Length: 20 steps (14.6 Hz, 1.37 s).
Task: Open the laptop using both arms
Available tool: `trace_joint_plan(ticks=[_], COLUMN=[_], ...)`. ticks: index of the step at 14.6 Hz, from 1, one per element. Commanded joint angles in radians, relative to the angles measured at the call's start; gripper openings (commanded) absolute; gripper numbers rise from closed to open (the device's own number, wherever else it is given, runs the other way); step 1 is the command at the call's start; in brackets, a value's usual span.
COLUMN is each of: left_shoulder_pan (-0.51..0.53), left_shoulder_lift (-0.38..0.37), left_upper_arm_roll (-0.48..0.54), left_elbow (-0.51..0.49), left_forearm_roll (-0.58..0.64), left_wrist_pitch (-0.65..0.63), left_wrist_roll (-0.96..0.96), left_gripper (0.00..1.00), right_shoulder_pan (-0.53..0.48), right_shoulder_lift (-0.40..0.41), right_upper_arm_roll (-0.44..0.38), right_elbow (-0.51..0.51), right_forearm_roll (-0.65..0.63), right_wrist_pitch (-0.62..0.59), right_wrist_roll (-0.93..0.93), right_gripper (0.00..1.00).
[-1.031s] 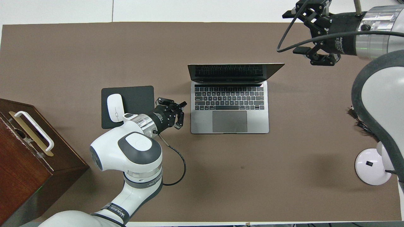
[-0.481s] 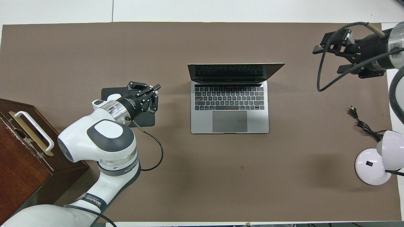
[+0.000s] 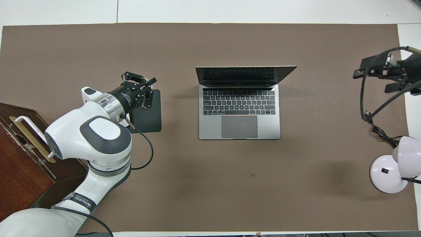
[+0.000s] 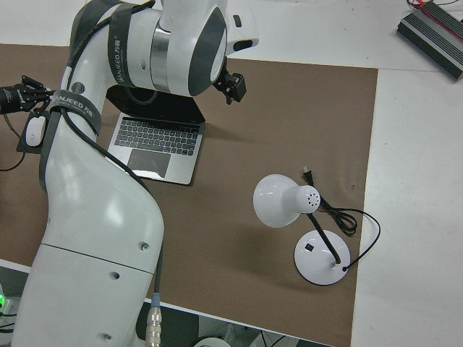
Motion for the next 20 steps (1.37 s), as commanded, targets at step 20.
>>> trace_joint_plan(ticks=[20], left_shoulder_pan=[0.256], left_shoulder_lift=[-0.007], left_upper_arm_roll=[0.065], left_elbow=[0.1], left_forearm_roll=[0.632], left_wrist_pitch=[-0.419], left_wrist_roll=[0.341], left_gripper=[0.0], right_shoulder_pan=[-0.157], right_shoulder_lift=[-0.111], right_upper_arm_roll=[0.112], right_elbow=[-0.034], right_forearm_roll=[-0.133], right_wrist_pitch=[-0.219], right_wrist_roll=[-0.216], right_gripper=[1.0])
